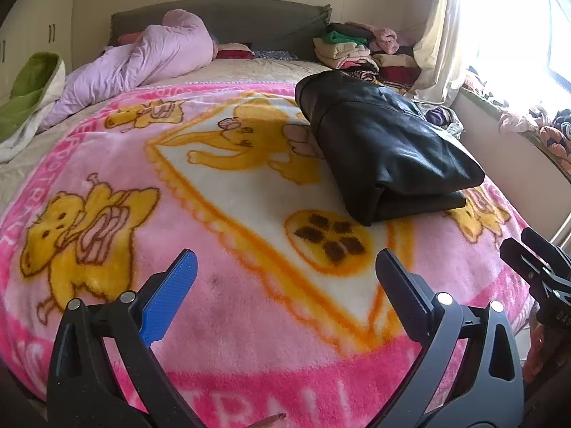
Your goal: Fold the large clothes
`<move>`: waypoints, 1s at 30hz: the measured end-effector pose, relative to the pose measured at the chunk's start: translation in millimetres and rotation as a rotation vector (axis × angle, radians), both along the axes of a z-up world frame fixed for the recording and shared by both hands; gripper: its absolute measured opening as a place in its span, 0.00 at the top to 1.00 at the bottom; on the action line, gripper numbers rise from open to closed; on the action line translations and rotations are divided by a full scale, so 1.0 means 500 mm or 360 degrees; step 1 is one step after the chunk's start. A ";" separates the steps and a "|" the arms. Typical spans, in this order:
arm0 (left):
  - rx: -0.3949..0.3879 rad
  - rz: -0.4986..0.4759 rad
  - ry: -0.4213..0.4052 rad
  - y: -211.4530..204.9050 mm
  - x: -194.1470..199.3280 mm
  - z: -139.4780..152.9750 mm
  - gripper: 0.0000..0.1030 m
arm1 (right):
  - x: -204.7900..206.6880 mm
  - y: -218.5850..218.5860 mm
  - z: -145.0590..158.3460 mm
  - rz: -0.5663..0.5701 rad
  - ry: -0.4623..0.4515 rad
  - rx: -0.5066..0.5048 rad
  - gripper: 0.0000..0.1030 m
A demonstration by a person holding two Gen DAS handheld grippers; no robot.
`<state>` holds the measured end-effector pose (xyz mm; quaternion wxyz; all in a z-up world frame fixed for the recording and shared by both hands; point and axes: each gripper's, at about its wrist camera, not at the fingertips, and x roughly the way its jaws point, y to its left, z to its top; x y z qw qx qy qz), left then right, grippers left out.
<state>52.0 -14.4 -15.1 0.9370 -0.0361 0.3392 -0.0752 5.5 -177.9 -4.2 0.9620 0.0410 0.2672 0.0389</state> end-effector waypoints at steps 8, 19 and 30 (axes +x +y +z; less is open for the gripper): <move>0.0009 0.0004 -0.0005 -0.002 -0.002 0.000 0.09 | -0.001 -0.007 -0.004 -0.0008 0.0024 0.0029 0.04; 0.0018 0.0015 -0.0002 0.000 -0.001 0.002 0.09 | -0.002 -0.001 -0.007 -0.0002 0.0039 0.0020 0.04; 0.0023 0.0024 -0.0005 0.006 -0.003 0.004 0.09 | -0.006 -0.003 -0.009 -0.0009 0.0044 0.0031 0.04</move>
